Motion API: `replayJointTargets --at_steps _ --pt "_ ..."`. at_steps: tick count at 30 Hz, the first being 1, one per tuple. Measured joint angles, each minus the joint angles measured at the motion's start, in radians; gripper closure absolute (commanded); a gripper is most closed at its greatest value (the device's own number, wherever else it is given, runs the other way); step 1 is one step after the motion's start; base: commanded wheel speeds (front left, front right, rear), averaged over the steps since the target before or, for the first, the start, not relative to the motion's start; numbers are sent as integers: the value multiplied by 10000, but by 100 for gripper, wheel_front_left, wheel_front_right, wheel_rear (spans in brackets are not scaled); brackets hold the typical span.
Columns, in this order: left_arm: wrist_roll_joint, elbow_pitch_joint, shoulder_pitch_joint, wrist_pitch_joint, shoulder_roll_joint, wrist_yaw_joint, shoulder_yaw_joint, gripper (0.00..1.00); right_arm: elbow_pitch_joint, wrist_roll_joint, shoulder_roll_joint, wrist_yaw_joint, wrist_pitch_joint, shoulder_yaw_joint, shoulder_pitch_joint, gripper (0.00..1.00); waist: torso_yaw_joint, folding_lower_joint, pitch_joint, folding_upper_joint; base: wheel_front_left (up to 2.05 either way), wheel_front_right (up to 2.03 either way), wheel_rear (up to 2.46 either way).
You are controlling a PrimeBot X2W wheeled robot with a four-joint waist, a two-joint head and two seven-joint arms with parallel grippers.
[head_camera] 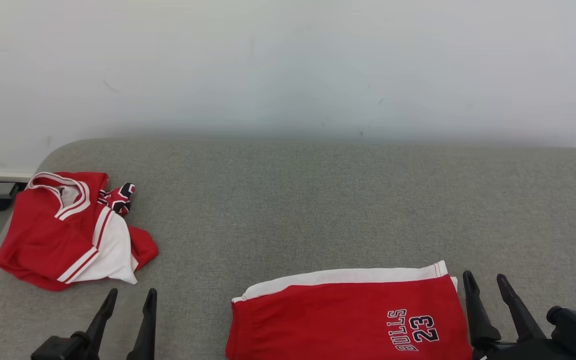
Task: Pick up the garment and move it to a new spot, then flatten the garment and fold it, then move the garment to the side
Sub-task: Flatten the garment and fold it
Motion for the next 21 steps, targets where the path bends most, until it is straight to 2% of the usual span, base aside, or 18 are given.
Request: replayJointTargets --at_steps 3,6,8,10,15,21 --pt "190 -44 -8 90 -86 -2 -2 0 98 38 2 -4 198 -61 -81 0 -31 0 33 0 0 0 0" --pt "295 -104 -7 171 -123 -2 4 0 217 159 -48 -19 936 169 -190 0 -62 0 59 1 0 0 0" --pt "380 -182 -4 173 -123 -2 40 0 211 151 -107 -219 1463 221 -419 0 -106 0 82 0 0 0 0" --pt "426 -238 -9 219 -159 -2 23 0 203 17 -318 -364 2036 255 -746 0 -152 0 107 0 0 0 0" --pt "593 -437 -10 322 -238 -2 12 0 194 -451 -917 -370 3457 784 -1556 0 -281 0 194 0 0 0 0" --pt "803 -531 -101 500 -336 -2 -155 0 1166 -667 -1323 -548 5442 1120 -1933 0 -369 0 422 0 0 0 0"
